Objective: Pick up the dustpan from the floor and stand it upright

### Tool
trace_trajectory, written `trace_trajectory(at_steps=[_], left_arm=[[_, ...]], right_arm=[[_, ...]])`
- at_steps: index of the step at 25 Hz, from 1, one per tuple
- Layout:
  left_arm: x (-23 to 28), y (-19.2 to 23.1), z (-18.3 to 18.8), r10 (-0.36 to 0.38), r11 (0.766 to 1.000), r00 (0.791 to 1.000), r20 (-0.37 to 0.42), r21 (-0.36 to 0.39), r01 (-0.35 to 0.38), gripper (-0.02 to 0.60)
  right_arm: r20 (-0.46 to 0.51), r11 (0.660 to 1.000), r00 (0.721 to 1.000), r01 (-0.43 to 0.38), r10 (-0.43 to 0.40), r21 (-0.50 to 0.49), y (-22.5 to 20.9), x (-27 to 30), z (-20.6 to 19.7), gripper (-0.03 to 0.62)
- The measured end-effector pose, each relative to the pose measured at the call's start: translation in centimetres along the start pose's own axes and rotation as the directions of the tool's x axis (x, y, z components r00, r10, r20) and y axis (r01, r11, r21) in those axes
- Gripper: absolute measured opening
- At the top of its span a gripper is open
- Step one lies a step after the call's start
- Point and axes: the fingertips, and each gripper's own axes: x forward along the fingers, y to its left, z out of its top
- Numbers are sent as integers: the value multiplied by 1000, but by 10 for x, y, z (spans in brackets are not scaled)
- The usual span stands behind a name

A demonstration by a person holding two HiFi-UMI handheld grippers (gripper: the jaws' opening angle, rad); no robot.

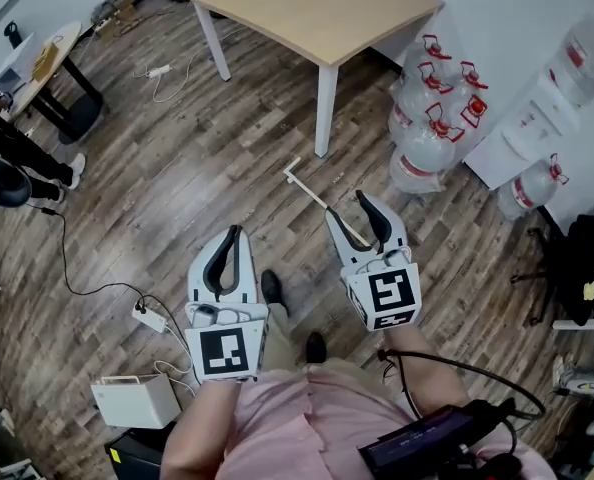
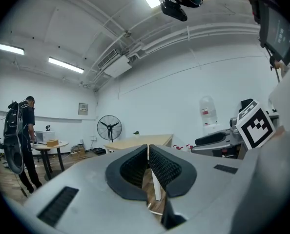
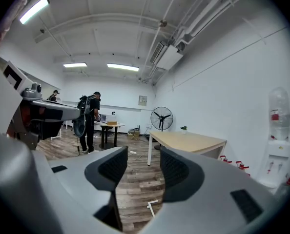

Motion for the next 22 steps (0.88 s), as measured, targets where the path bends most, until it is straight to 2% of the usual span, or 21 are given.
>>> trace_trajectory(at_steps=[5, 9, 14, 22], left_arm=[[60, 48, -18, -4, 999, 1000, -21, -37, 4, 20], [111, 86, -29, -28, 999, 999, -29, -36, 27, 20], [170, 133, -32, -60, 997, 998, -29, -55, 58, 20], [237, 167, -22, -92, 995, 996, -7, -47, 91, 20]], right_arm=[[-30, 1000, 1000, -3, 3, -2, -5, 72, -1, 209], [-49, 1000, 999, 3, -3, 0, -9, 133, 2, 210], [-51, 1000, 998, 20, -21, -20, -15, 202, 21, 210], [-39, 998, 998, 44, -46, -44, -37, 264, 42, 209]])
